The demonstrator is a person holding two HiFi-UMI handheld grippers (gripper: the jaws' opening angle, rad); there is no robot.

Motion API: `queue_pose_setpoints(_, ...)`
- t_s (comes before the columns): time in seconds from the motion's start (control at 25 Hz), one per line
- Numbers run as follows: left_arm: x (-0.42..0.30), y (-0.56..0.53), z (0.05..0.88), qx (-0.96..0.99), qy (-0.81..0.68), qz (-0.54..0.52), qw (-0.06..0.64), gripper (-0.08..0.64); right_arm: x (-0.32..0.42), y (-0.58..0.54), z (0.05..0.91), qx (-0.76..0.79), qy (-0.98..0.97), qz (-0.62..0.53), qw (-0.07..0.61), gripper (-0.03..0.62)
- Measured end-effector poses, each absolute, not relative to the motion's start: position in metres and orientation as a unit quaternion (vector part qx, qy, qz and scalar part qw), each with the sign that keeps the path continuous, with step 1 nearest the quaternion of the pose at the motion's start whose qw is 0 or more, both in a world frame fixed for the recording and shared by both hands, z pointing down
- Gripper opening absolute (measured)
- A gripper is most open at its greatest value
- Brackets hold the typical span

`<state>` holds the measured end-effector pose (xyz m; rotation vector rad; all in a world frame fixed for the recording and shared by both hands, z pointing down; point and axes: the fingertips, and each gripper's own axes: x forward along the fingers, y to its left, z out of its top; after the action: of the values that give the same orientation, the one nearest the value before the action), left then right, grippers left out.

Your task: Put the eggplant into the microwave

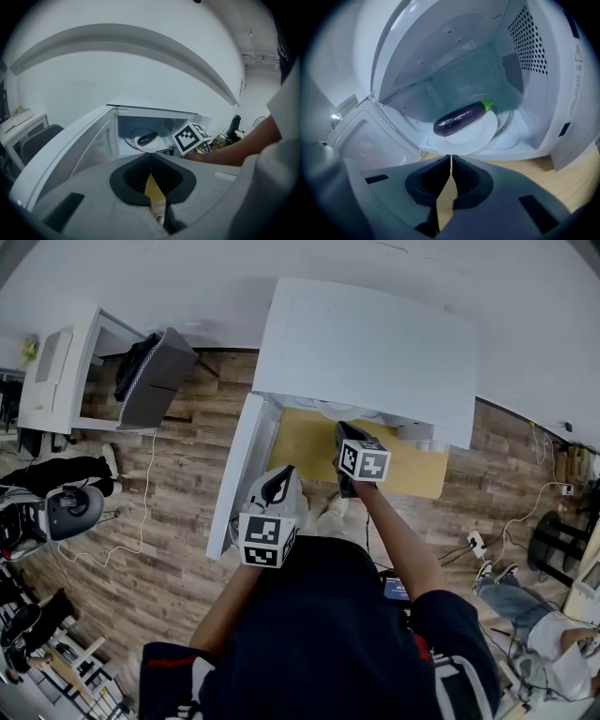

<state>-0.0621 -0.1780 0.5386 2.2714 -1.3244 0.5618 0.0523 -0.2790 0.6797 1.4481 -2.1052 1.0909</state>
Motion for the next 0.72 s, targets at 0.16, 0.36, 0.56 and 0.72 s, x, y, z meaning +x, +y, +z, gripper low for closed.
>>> queue_pose_setpoints(0.16, -0.063, -0.179, 0.54, 0.822, -0.482, 0.205, 0.223, 0.017, 0.053, -0.287, 0.678, 0.511, -0.748, 0.381, 0.183, 0.02)
queue_pose_setpoints(0.36, -0.063, -0.178, 0.538, 0.824, -0.479, 0.207, 0.22, 0.017, 0.053, -0.289, 0.676, 0.51, -0.749, 0.378, 0.187, 0.02)
queue_pose_setpoints(0.56, -0.064, -0.179, 0.539, 0.823, -0.48, 0.209, 0.219, 0.017, 0.05, -0.295, 0.677, 0.509, -0.751, 0.377, 0.186, 0.02)
queue_pose_setpoints(0.72, -0.065, -0.178, 0.541, 0.823, -0.48, 0.213, 0.215, 0.017, 0.048, -0.3, 0.678, 0.507, -0.754, 0.373, 0.188, 0.02)
